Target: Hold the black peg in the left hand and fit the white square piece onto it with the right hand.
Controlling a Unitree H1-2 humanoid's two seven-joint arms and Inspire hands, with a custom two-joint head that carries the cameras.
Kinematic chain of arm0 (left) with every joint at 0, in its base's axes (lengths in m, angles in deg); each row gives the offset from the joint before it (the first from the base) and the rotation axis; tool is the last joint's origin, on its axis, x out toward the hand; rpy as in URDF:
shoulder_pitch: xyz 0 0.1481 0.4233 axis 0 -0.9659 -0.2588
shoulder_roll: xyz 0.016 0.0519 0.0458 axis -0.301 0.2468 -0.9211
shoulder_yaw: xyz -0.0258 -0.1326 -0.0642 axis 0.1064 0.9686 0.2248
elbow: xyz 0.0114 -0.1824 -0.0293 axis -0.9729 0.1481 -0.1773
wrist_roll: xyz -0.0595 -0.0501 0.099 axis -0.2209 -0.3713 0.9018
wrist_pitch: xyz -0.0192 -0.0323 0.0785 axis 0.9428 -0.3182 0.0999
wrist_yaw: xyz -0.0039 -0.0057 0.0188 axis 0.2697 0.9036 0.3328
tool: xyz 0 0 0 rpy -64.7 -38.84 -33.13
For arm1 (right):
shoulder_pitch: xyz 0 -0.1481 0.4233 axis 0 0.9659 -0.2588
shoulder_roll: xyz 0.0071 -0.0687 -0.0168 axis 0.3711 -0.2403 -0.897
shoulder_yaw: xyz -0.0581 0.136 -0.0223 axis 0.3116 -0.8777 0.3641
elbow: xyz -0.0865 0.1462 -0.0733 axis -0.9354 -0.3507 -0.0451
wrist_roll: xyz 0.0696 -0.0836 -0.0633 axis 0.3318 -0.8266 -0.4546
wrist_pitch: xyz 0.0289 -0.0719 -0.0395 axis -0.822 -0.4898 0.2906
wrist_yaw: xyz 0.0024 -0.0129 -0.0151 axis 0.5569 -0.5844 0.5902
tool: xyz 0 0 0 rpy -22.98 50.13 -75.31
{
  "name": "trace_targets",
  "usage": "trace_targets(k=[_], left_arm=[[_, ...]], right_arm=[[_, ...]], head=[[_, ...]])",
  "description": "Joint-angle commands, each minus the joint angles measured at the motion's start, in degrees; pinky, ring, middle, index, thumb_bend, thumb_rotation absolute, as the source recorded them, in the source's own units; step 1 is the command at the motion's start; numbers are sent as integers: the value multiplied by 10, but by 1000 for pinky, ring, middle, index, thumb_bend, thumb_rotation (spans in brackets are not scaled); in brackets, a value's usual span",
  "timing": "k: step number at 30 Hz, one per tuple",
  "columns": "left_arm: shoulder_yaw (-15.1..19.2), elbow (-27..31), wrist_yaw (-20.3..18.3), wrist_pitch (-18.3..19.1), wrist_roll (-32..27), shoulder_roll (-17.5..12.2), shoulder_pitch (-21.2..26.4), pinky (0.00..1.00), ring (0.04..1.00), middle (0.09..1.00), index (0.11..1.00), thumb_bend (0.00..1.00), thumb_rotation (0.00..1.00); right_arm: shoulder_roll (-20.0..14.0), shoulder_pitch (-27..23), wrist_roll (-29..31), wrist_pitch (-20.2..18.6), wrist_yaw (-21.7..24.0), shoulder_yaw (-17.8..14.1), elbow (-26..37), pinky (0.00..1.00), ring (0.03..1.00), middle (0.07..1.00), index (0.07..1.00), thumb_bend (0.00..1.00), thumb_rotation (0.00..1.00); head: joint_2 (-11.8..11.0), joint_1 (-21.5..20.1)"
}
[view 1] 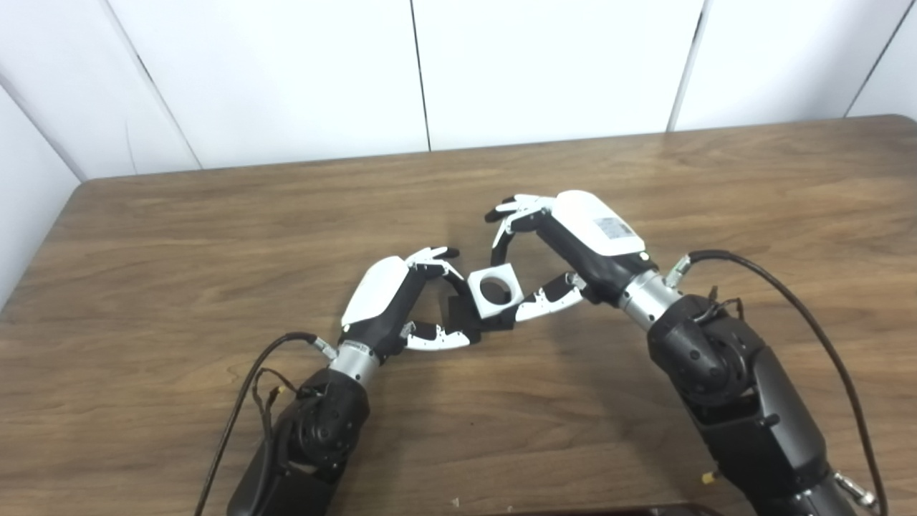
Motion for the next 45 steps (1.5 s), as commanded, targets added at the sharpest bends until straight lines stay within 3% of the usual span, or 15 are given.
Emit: trace_targets(k=[1,20,24,25,27,30,34,45], left_arm=[[-16,-27,-34,43,16,-7,-22,861,920,878,493,517,88],[-17,-24,-37,52,14,-5,-20,885,924,879,493,517,89],[-18,-25,-35,49,13,-6,-19,891,924,879,493,516,89],[-18,-24,-35,48,13,-6,-19,894,924,879,493,516,89],[-18,-25,-33,46,12,-7,-19,896,922,878,493,516,89],[-18,-25,-33,46,11,-7,-20,885,921,877,493,516,89],[-20,-27,-33,47,13,-8,-18,867,918,876,493,516,89],[-20,-25,-34,47,13,-10,-18,877,916,877,493,517,89]], right_arm=[[2,-24,-3,12,-19,0,7,870,877,808,480,521,140],[8,-18,1,1,-8,15,4,877,873,811,480,520,142],[-3,-21,-23,-20,17,24,7,860,878,837,493,518,152],[-8,-21,-31,-26,24,27,7,853,881,850,547,573,182],[-14,-21,-37,-33,33,30,3,848,894,886,746,756,280],[-18,-20,-36,-43,44,29,2,857,922,936,904,862,335],[-23,-19,-35,-52,51,27,5,860,930,953,943,906,345],[-29,-18,-36,-63,60,27,12,872,936,958,930,925,336]], head=[[1,1],[5,4],[5,5],[5,5],[4,3],[4,2],[5,2],[5,1]])
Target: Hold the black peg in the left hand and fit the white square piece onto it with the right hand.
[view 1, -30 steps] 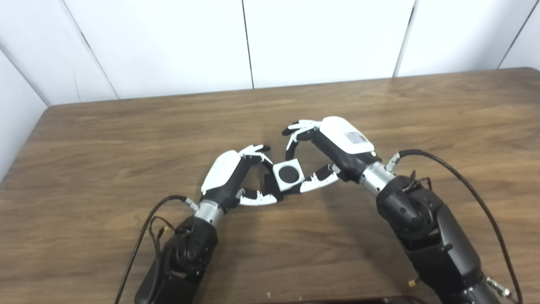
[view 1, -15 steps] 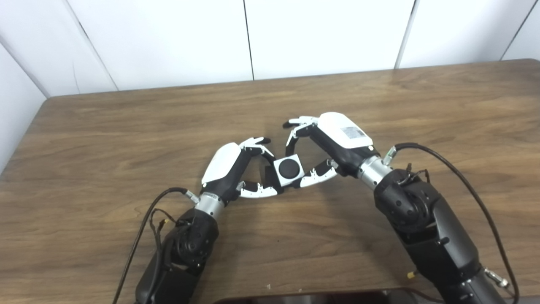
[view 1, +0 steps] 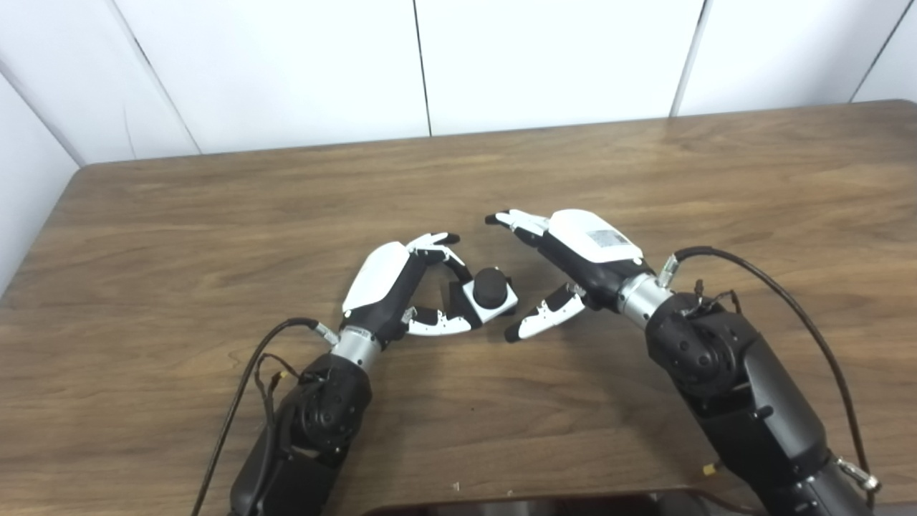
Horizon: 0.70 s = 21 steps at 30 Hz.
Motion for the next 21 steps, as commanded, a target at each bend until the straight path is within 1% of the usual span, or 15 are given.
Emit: trace_targets(k=[1,5,7,10,13,15,20,21], left_arm=[[-16,-27,-36,37,15,-10,-19,871,915,876,493,516,89],[-15,-27,-36,39,13,-8,-19,869,916,876,493,517,89],[-15,-28,-37,39,12,-8,-19,879,918,877,493,516,89],[-13,-30,-35,36,10,-8,-19,866,916,876,492,517,89],[-12,-34,-33,33,9,-9,-17,878,915,875,492,517,88],[-12,-34,-33,34,9,-10,-16,880,915,874,492,517,88],[-10,-36,-32,31,6,-11,-15,868,915,873,492,518,86],[-10,-36,-32,31,5,-12,-15,866,914,873,492,518,86]], right_arm=[[-3,-19,3,3,-8,-7,22,871,935,957,929,925,337],[-7,-14,15,10,-20,-17,19,872,933,954,926,921,342],[-10,-10,20,16,-31,-25,18,845,920,944,916,906,344],[-14,-5,24,18,-45,-37,21,817,914,929,895,886,319],[-17,1,23,9,-50,-48,32,819,918,916,872,867,264],[-19,6,24,6,-56,-58,39,800,914,907,855,864,238],[-20,15,30,0,-67,-83,50,771,907,901,839,852,205],[-20,18,33,-1,-70,-90,52,761,906,905,843,835,198]], head=[[1,0],[0,0],[0,0],[-1,-1],[-3,-1],[-3,-2],[-5,-5],[-5,-5]])
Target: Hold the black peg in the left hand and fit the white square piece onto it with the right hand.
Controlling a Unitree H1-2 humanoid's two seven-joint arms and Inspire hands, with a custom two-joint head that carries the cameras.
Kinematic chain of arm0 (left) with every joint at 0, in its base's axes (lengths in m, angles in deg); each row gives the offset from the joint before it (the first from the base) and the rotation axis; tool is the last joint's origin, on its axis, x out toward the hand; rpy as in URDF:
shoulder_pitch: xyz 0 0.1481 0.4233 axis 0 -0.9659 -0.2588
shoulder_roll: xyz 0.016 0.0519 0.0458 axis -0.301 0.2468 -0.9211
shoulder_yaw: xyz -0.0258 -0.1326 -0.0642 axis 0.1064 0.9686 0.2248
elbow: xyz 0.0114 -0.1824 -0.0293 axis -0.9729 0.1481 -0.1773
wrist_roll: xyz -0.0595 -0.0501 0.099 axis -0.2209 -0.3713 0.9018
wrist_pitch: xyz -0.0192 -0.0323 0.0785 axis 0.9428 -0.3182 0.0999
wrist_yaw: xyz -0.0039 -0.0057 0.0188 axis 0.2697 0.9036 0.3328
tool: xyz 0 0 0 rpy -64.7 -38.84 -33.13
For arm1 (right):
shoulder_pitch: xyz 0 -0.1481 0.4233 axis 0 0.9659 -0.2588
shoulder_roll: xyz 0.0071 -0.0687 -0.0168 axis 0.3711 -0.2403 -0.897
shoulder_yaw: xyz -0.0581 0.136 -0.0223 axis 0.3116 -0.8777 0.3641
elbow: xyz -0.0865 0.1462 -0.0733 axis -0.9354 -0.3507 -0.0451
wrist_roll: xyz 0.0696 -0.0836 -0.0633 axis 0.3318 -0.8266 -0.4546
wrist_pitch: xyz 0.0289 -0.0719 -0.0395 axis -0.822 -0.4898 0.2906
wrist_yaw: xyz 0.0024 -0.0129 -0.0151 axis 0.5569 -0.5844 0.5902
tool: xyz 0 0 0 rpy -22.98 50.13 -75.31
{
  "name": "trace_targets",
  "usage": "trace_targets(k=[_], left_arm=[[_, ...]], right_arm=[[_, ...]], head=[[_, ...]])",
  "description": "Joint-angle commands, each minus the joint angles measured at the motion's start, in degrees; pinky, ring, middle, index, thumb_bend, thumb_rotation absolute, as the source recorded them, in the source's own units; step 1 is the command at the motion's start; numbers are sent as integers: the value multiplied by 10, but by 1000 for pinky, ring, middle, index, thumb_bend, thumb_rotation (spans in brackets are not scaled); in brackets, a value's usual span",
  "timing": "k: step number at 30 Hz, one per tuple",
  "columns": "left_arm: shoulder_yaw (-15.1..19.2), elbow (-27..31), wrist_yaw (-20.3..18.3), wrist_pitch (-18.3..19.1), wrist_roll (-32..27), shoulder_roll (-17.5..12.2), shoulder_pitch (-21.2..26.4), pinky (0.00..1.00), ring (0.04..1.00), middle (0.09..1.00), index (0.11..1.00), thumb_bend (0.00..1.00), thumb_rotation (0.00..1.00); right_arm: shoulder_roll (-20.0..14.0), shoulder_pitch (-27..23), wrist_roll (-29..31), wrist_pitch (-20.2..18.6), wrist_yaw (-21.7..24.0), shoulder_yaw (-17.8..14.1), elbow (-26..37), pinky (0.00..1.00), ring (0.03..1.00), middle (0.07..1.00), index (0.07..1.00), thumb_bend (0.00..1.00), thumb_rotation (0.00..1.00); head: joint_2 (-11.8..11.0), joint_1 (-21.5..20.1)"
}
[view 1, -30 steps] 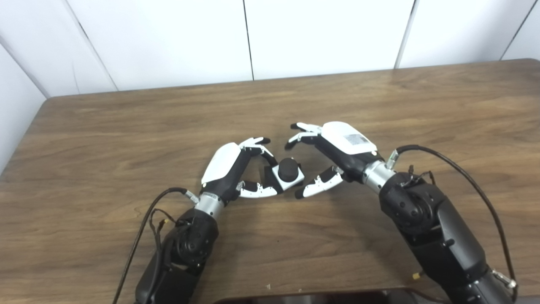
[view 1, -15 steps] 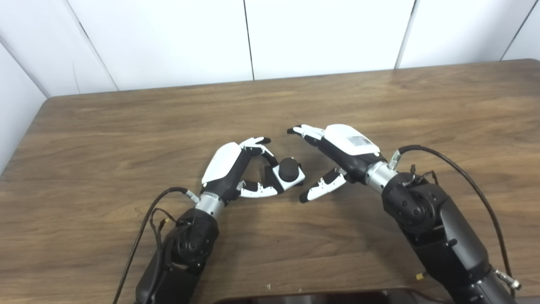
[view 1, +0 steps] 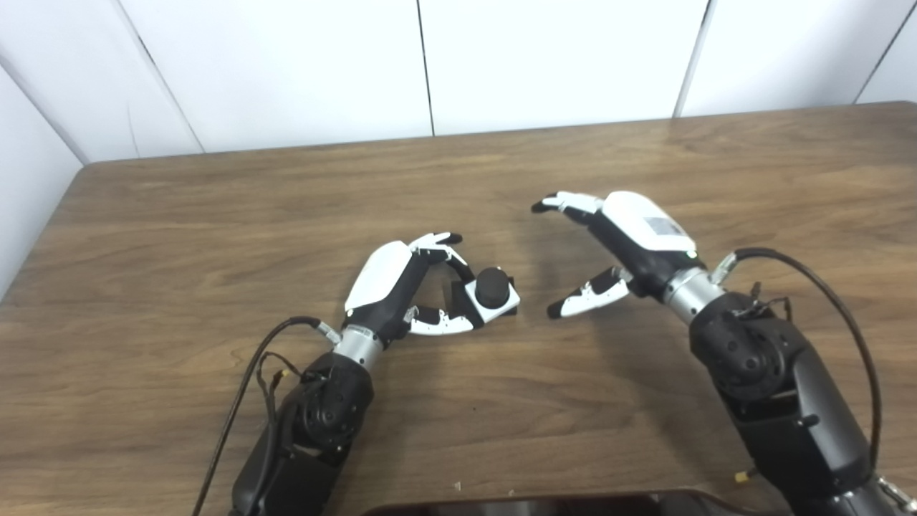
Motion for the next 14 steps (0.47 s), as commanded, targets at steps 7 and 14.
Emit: trace_targets(k=[7,14], left_arm=[[-11,-36,-34,32,7,-11,-13,870,915,874,492,517,87],[-12,-34,-33,32,9,-12,-12,851,910,872,495,517,87]], right_arm=[[8,15,39,16,-68,-55,19,657,839,873,800,827,137],[48,56,79,59,-168,-78,-7,651,803,831,743,734,136]], head=[[-1,0],[-3,0]])
